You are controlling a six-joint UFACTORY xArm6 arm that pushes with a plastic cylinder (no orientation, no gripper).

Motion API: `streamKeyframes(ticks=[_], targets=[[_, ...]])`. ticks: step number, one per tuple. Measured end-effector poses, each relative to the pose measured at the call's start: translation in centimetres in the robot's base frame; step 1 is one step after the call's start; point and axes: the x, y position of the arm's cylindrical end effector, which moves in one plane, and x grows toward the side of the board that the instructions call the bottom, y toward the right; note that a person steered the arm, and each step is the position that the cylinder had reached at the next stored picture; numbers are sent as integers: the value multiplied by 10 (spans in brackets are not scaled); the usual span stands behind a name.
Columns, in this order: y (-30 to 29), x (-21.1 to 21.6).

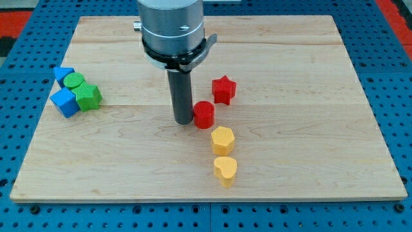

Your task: Point your arm at the blue triangle

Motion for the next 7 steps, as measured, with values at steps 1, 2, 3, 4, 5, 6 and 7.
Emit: streamKeyframes(ticks=[1, 2, 3, 4, 5, 6, 7], targets=[[37, 0], [9, 0], [-4, 0], [-4, 3], [-4, 3], [-39, 24], [-79, 38]])
